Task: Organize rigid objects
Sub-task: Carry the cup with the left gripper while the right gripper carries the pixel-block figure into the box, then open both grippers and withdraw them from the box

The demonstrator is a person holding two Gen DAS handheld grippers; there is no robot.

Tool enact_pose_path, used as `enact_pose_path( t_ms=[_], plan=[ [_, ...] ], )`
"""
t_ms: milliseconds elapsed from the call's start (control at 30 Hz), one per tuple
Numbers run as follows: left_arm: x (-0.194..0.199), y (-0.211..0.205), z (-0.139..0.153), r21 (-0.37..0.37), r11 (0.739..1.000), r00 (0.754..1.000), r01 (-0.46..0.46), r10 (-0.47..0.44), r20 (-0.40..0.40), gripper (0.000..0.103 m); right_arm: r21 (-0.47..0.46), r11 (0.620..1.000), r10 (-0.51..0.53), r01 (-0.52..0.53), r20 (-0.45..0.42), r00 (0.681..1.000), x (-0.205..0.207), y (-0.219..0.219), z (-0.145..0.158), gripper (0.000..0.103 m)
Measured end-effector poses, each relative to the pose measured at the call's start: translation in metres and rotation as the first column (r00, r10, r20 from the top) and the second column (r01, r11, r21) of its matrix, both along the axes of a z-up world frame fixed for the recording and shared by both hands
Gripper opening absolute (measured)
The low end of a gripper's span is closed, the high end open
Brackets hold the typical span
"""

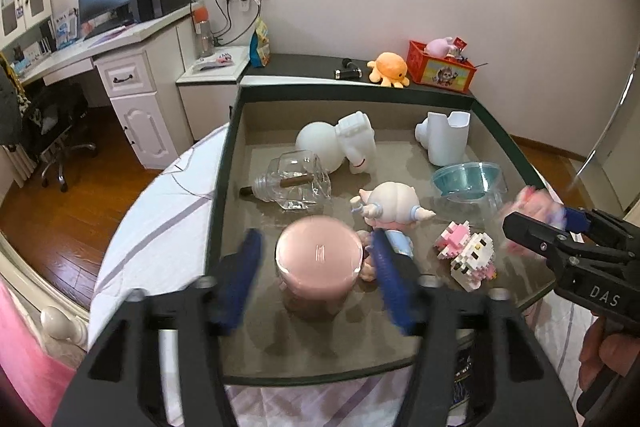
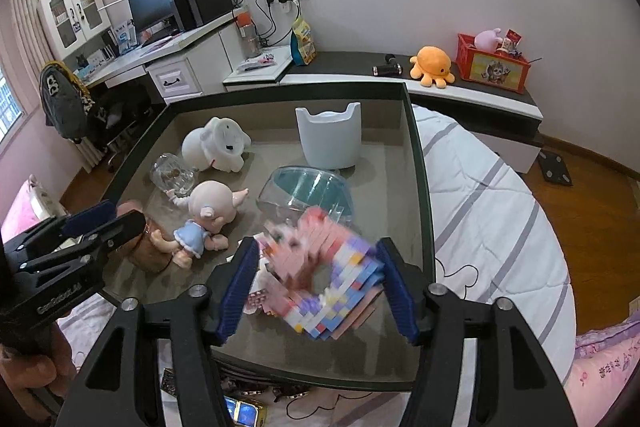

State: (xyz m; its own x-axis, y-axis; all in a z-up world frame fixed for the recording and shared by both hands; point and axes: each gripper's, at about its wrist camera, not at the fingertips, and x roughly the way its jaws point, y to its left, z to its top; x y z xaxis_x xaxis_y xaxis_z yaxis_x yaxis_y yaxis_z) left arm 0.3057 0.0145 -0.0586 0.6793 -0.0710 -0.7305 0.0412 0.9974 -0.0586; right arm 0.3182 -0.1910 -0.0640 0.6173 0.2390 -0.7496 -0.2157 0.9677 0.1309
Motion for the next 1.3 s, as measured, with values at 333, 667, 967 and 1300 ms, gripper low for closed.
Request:
enact_pose_path(
  t_ms=[333,667,967,1300],
  plan=[
    [-0.049,0.014,0.038,0.005,0.999,0.994,-0.037,0.036,0.106,0.103,0.030,0.999,-0.038,0.036,0.067,0.997,-0.025,-0.003,0.024,0.103],
    [-0.127,0.027,0.086,-0.017,0.998,0.976,-0.055,0.057,0.210,0.103,0.051,0.997,-0.074,0.065,0.212,0.974,-0.097,0.003,0.082,0.103],
    [-0.196,0.042,0.116,-0.033,0.998,0.959,-0.044,0.052,0.278,0.103,0.078,0.992,-0.121,0.101,0.315,0.942,-0.185,0.015,0.121,0.103],
    [-0.239,0.051,0.113,-0.054,0.998,0.955,-0.035,0.049,0.291,0.103,0.075,0.984,-0.175,0.159,0.338,0.925,-0.241,0.019,0.128,0.103]
  ],
)
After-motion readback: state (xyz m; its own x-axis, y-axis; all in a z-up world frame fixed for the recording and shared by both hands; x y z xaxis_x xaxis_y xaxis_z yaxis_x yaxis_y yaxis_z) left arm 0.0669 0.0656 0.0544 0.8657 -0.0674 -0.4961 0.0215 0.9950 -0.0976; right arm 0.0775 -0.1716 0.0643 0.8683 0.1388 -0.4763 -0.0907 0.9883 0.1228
